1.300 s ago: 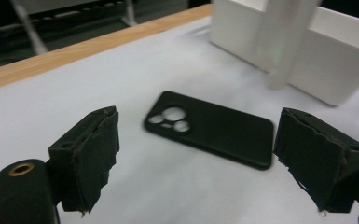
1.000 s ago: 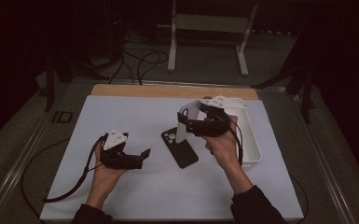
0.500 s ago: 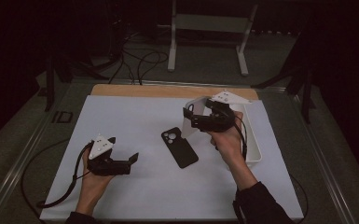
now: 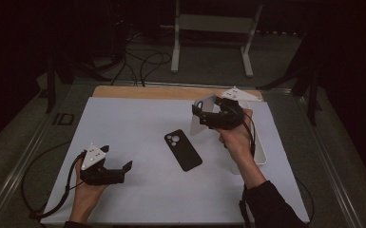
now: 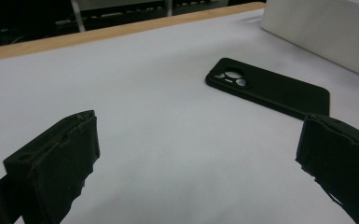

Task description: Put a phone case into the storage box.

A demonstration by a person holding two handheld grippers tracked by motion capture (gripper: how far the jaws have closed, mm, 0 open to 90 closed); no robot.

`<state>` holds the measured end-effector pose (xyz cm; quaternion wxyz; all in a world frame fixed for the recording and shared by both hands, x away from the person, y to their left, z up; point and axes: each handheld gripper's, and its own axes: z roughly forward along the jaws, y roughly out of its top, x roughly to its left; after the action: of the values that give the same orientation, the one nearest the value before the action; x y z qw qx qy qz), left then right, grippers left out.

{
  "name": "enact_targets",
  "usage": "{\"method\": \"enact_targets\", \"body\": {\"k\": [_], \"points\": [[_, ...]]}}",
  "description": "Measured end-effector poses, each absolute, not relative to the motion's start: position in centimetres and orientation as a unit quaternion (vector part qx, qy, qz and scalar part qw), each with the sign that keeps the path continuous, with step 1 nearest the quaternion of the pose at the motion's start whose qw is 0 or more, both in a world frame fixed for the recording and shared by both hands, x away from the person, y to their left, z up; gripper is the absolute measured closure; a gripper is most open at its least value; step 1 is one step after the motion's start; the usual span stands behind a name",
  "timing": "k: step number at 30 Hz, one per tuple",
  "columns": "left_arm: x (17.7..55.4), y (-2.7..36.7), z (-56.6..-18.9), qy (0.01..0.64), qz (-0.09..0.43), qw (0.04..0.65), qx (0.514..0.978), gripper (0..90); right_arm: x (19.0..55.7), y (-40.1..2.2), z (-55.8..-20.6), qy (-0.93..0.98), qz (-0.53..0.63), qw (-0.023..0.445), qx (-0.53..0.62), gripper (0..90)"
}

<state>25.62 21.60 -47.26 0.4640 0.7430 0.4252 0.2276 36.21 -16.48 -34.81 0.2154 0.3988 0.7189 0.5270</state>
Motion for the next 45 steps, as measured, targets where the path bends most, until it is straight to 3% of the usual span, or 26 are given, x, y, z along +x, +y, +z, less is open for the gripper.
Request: {"method": "enact_targets", "body": {"k": [13,45], "points": [[24.2,23.0,-48.2,0.431,0.254,0.454,0.737,0.0,37.3,-17.4,-34.6,0.715,0.521,0.224,0.409,16.4],[23.8,24.3,-49.4,0.453,0.259,0.446,0.727,0.0,41.1,-20.2,-34.4,0.701,0.488,0.250,0.455,16.4]]}}
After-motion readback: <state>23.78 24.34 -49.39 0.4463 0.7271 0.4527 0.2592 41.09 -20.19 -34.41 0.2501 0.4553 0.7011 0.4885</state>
